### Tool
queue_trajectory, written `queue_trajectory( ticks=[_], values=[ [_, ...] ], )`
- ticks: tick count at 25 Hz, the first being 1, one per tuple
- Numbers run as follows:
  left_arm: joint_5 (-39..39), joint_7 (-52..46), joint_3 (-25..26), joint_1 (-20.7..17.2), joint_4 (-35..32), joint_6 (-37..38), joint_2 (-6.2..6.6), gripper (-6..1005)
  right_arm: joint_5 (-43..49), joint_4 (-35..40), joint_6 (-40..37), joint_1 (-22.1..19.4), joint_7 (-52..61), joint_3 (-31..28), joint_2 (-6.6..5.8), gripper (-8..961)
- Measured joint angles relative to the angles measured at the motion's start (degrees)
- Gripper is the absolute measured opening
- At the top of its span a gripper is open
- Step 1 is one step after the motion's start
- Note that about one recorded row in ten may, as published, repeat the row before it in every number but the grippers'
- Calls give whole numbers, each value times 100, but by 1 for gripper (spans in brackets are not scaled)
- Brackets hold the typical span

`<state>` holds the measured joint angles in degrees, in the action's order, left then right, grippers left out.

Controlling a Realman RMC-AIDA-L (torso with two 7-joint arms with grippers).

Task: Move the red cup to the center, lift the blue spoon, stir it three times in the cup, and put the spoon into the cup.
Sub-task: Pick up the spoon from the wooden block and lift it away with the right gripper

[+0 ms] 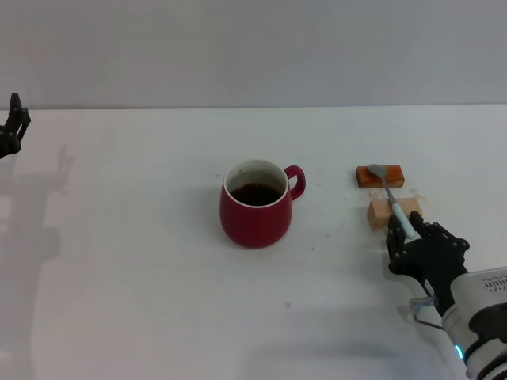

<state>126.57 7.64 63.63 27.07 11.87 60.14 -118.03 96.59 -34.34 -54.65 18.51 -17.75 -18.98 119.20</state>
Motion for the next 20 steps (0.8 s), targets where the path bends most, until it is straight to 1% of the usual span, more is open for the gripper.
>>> queue_trajectory(
  ticks=[2,20],
  values=[
    [0,0,0,-1,0,4,0,857,0,43,5,31,0,0,11,286],
    [-1,0,18,12,0,-2,7,857,0,96,150,108,52,-60,15,246]
  ],
)
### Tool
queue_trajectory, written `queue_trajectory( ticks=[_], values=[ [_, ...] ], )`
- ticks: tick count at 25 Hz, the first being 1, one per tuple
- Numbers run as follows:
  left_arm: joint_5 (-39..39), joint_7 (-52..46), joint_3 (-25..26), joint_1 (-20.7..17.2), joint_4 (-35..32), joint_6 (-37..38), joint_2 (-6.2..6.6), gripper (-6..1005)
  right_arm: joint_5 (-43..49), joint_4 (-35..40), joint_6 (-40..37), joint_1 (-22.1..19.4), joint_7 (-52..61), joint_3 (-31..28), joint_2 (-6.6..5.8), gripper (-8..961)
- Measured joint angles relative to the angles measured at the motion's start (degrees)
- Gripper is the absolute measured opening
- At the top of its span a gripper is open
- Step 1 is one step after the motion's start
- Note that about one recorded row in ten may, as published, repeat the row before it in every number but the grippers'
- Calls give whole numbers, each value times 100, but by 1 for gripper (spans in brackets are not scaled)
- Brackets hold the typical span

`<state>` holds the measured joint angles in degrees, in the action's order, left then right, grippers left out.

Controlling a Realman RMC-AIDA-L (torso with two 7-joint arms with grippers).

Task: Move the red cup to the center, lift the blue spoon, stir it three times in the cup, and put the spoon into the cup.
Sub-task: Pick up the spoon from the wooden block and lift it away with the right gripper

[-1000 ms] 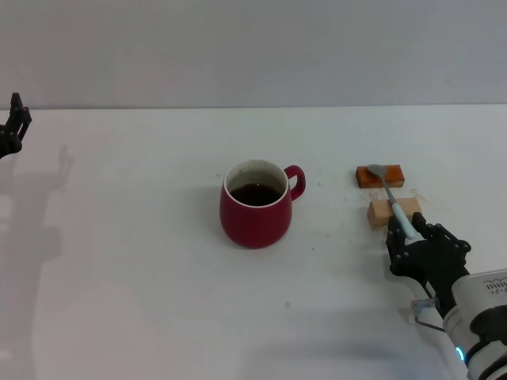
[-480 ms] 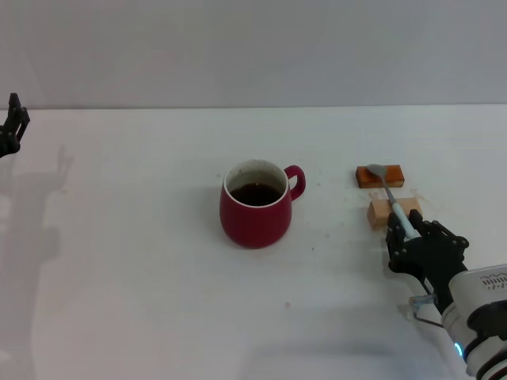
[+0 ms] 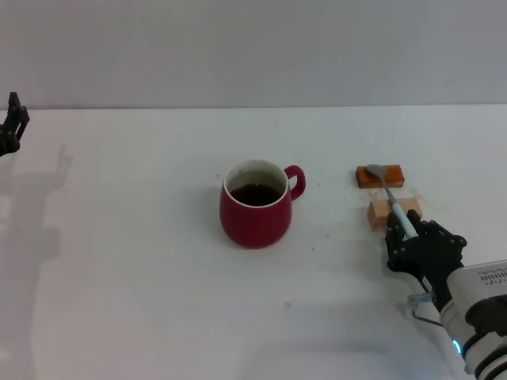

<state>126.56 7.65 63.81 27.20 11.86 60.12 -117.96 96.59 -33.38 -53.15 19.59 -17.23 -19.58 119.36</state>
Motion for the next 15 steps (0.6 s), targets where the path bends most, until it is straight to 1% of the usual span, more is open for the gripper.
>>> queue_trajectory(
  ticks=[9,15],
  values=[
    [-20,0,0,5,0,-22,1,856,-1,19,10,4,0,-26,8,234],
    [-24,0,0,5,0,-29,0,856,-5,18,10,-18,0,-28,9,175]
  ],
)
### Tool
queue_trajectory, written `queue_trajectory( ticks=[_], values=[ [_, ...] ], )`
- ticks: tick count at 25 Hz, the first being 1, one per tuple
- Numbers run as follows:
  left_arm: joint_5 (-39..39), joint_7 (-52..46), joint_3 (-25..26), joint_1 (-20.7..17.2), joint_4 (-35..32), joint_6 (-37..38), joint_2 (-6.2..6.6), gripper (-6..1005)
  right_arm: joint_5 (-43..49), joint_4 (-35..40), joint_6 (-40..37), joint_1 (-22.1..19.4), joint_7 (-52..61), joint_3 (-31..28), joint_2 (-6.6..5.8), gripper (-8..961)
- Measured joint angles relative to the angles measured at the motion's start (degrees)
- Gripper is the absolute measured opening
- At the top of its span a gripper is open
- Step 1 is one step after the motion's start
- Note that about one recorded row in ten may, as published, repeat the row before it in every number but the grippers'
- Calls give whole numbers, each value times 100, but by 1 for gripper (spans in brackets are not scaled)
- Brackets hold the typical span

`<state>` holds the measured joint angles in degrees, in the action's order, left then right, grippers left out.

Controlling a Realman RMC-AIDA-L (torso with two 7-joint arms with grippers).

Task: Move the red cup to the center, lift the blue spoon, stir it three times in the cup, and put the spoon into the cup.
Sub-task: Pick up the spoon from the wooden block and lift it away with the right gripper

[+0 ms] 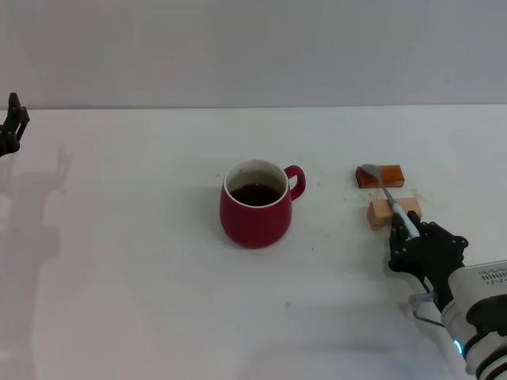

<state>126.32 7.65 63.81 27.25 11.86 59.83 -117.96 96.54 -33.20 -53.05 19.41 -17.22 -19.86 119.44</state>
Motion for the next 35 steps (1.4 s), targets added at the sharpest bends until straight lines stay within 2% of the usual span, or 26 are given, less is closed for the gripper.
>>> queue_trajectory(
  ticks=[18,29,35],
  values=[
    [24,0,-15,-15,0,-16,-8,856,35,25,-83,-42,-43,70,0,171],
    [25,0,1,-18,0,-11,-13,856,57,-14,-466,-137,-102,176,-8,176],
    [24,0,1,-15,-3,-42,-16,856,59,-180,-661,-192,-501,176,-32,178]
  ],
)
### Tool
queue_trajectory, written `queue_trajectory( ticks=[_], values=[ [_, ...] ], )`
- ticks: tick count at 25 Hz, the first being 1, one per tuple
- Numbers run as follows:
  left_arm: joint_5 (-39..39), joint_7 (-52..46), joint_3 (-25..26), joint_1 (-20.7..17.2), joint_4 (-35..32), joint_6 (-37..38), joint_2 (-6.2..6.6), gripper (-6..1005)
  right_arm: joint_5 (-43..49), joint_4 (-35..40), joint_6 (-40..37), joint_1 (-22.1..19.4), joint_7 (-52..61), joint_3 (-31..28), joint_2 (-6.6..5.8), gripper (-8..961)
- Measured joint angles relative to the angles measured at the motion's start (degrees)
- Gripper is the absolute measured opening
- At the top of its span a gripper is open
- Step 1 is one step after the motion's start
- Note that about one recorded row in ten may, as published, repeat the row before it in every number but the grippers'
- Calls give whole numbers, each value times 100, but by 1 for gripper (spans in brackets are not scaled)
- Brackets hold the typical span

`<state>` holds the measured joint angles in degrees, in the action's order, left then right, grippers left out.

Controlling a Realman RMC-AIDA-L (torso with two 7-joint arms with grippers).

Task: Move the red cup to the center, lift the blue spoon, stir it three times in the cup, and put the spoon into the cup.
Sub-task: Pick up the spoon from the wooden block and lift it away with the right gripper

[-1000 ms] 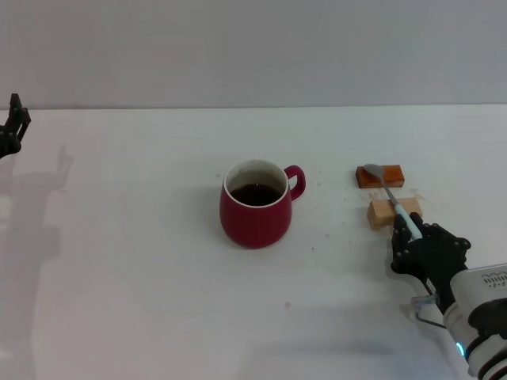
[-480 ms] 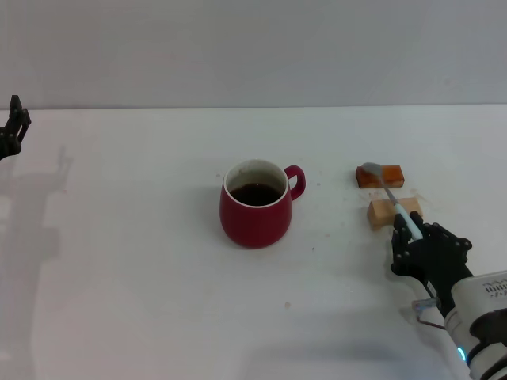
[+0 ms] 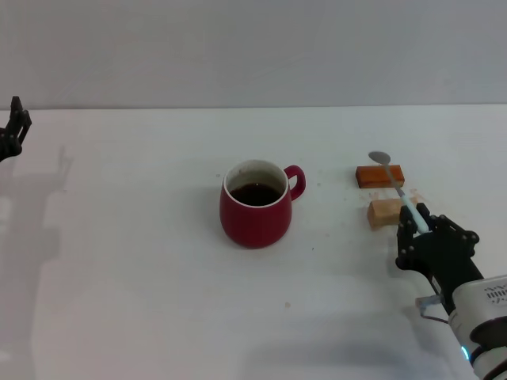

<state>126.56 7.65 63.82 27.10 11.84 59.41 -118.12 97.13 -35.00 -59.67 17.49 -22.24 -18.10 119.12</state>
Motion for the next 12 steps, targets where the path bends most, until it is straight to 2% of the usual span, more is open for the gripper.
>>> queue_trajectory(
  ticks=[5,12],
  values=[
    [-5,0,0,12,-13,-38,4,856,0,-351,-185,-60,-354,-51,-56,180],
    [-8,0,-2,25,-25,-137,-1,855,62,-559,-646,-46,-470,-156,-68,183]
  ],
)
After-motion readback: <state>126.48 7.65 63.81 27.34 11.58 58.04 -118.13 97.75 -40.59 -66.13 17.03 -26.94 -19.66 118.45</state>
